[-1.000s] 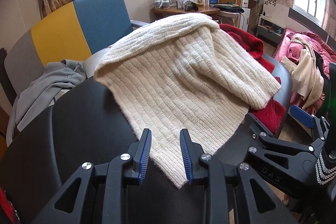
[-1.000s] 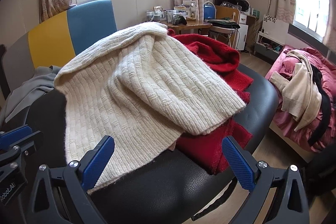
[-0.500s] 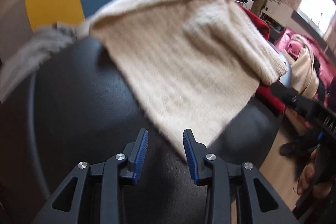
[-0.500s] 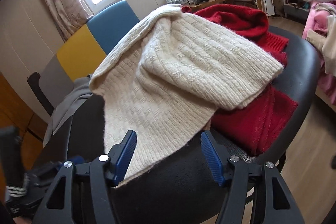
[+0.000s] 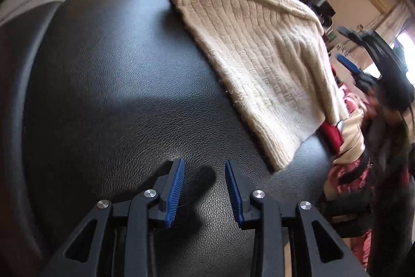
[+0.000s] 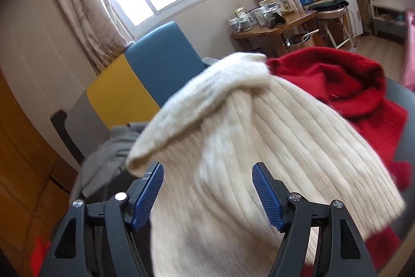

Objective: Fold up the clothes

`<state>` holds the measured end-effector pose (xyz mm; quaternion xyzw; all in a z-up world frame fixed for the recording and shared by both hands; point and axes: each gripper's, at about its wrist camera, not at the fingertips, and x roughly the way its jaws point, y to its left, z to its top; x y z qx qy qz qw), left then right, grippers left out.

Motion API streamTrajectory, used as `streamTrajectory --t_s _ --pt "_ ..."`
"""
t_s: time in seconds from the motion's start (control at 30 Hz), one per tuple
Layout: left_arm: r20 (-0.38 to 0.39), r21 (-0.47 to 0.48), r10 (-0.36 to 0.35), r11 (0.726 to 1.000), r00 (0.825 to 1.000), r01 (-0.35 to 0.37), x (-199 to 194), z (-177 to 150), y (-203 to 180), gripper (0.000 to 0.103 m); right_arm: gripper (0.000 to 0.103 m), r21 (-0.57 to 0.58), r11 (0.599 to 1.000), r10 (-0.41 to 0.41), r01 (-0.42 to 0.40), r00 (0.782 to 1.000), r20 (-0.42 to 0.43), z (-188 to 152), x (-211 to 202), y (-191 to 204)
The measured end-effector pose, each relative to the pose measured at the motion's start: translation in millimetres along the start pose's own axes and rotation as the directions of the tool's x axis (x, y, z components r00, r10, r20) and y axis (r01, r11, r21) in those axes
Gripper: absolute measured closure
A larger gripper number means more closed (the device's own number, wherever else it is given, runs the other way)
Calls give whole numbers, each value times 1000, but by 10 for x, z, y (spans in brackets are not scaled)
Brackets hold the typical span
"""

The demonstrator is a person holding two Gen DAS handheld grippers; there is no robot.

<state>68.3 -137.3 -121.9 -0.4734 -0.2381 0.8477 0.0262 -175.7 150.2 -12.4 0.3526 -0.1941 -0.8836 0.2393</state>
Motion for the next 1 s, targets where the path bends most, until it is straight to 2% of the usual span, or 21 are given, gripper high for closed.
streamTrajectory --t_s 0.1,0.17,0.27,0.33,0.4,0.5,0.57,0.7,0.77,0.87,0.9,0.93,1.0 --pt "42 26 63 998 997 -65 -155 88 11 70 30 -12 997 -78 77 997 -21 111 348 -38" --pt "111 53 94 994 989 -100 -305 264 14 70 30 -2 997 -72 73 994 -86 52 567 -86" --pt "191 111 180 973 965 -204 -417 728 -20 68 28 -85 992 -105 98 991 -88 -112 689 -36" --pt "232 171 241 944 942 -283 -415 1048 -64 68 23 -110 990 -95 87 993 -69 -162 684 -26" --pt "272 246 298 898 915 -366 -329 1360 -165 68 10 -105 994 -49 42 996 -72 -191 693 -65" --pt "320 353 353 817 879 -456 -103 1760 -329 68 2 -124 992 -1 -7 998 -61 -235 727 -120" --pt "332 411 372 770 867 -488 85 1984 -420 68 0 -158 987 6 -14 999 -51 -288 764 -126" --pt "351 516 401 671 846 -532 502 2314 -562 67 0 -244 969 -51 49 999 -3 -498 879 -31" --pt "356 551 427 622 831 -556 747 2454 -605 67 0 -250 967 -48 48 999 4 -509 877 -54" --pt "346 589 453 577 821 -567 1067 2607 -663 67 0 -207 978 21 -15 999 26 -498 828 -174" --pt "338 582 454 588 825 -562 1126 2653 -662 67 0 -199 980 35 -27 999 33 -494 821 -188" --pt "326 564 449 614 832 -553 1160 2697 -649 67 0 -203 979 28 -21 999 33 -493 828 -180" --pt "304 526 438 664 846 -532 1227 2785 -623 82 0 -211 978 16 -9 999 33 -492 842 -163"
